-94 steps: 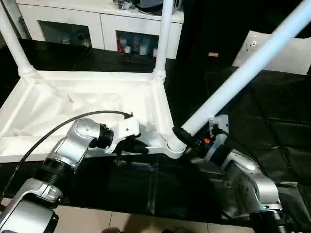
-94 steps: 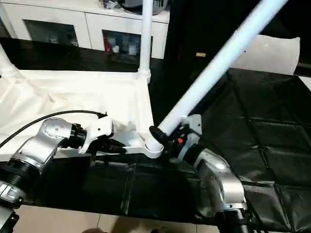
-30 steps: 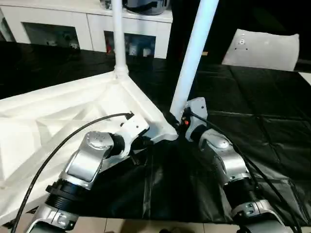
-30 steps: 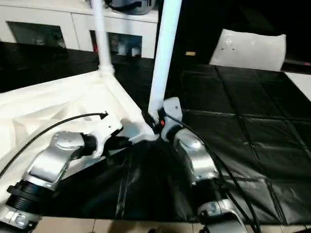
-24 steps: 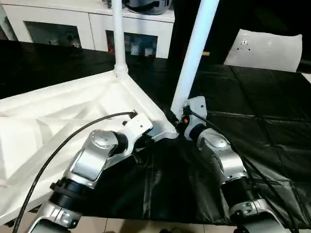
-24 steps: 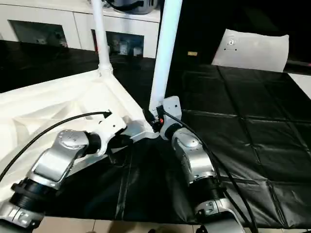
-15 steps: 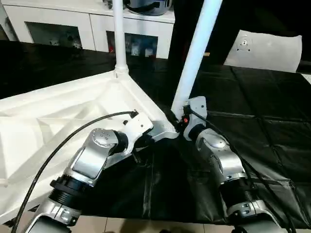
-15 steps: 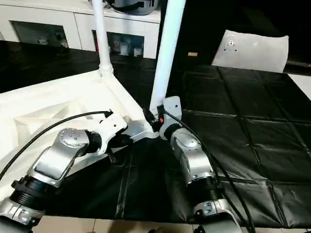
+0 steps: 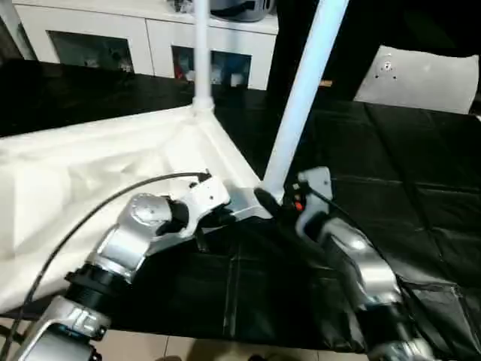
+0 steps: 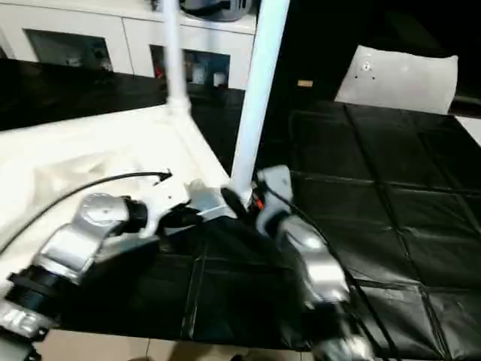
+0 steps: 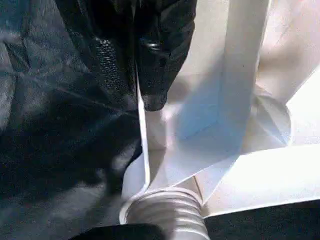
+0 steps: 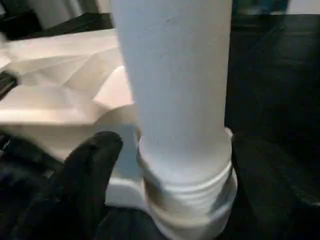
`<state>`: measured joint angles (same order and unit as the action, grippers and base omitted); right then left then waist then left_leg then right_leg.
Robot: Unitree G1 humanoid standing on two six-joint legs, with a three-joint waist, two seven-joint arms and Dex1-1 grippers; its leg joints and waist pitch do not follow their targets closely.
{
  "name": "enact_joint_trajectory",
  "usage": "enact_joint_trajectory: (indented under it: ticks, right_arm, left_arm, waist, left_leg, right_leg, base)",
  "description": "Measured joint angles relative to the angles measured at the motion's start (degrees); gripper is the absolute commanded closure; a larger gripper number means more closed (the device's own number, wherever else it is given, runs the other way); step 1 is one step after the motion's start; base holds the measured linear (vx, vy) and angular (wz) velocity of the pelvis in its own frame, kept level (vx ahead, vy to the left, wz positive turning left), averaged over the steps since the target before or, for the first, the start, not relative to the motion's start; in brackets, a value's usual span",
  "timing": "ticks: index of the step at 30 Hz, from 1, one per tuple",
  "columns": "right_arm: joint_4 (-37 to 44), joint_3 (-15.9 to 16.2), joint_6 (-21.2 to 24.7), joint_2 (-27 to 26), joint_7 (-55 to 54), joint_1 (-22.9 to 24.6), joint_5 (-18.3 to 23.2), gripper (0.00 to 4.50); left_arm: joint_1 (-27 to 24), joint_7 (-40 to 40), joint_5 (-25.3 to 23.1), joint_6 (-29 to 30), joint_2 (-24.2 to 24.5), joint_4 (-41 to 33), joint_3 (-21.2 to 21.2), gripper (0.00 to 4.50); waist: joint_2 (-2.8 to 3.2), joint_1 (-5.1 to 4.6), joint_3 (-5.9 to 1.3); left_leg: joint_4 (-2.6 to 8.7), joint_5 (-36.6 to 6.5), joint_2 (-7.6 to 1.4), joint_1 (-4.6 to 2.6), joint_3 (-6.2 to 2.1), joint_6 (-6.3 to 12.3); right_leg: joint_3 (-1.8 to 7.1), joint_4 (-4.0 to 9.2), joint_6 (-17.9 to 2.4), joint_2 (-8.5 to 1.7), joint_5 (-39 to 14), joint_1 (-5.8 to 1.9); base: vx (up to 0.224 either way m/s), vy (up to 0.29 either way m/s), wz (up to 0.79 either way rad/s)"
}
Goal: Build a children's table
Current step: Insert table leg to table base, then rotate leg to tighten
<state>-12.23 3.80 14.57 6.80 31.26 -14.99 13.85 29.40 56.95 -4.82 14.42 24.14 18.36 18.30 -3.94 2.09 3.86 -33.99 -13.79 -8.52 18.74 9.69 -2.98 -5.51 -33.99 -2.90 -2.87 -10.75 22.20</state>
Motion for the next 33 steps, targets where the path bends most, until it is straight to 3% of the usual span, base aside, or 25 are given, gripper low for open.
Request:
enact_joint_trajectory:
  ticks: [6, 14, 24, 33]
  right_arm:
    - [8.8, 0.9, 1.2, 9.4, 10.0, 4.8, 2.1, 0.02]
    - [11.5, 1.8, 1.2, 18.0, 21.1, 4.6, 2.7, 0.02]
    - [8.3, 8.3, -1.5, 21.1, 32.1, 1.1, 1.3, 0.02]
    - [2.9, 9.4, -2.7, 20.4, 33.8, -2.1, 1.2, 0.78]
  left_arm:
    - [2.7, 6.4, 1.5, -7.8, 2.3, 6.9, 0.4, 4.50]
    - [4.7, 17.4, 3.8, -12.5, 4.5, 11.0, 1.5, 4.50]
    - [6.9, 25.2, 3.8, -18.4, 4.9, 14.0, 4.4, 4.50]
    - [8.4, 26.4, 3.2, -19.9, 4.5, 16.4, 5.0, 4.50]
  waist:
    - [-0.01, 0.79, -0.01]
    - [-0.03, 2.03, -0.02]
    - [-0.05, 3.37, -0.03]
    - [-0.11, 3.41, -0.07]
  left_leg:
    - [0.00, 0.1, 0.00, 0.19, 0.00, 0.17]
    - [-0.04, 0.2, 0.00, 0.26, 0.11, 0.31]
    - [-0.22, 0.2, 0.00, 0.26, 0.15, 0.36]
    - [-0.34, 0.2, -0.03, 0.28, 0.16, 0.36]
  right_leg:
    - [-0.03, -0.02, 0.0, -0.02, 0.0, 0.15]
    - [-0.14, -0.04, 0.0, -0.17, 0.0, 0.16]
    - [-0.30, -0.15, 0.0, -0.34, 0.0, 0.15]
    - [-0.35, -0.23, 0.0, -0.36, 0.0, 0.03]
  base:
    - [0.000, 0.000, 0.00]
    - [0.000, 0.000, 0.00]
    - [0.000, 0.000, 0.00]
    - [0.000, 0.000, 0.00]
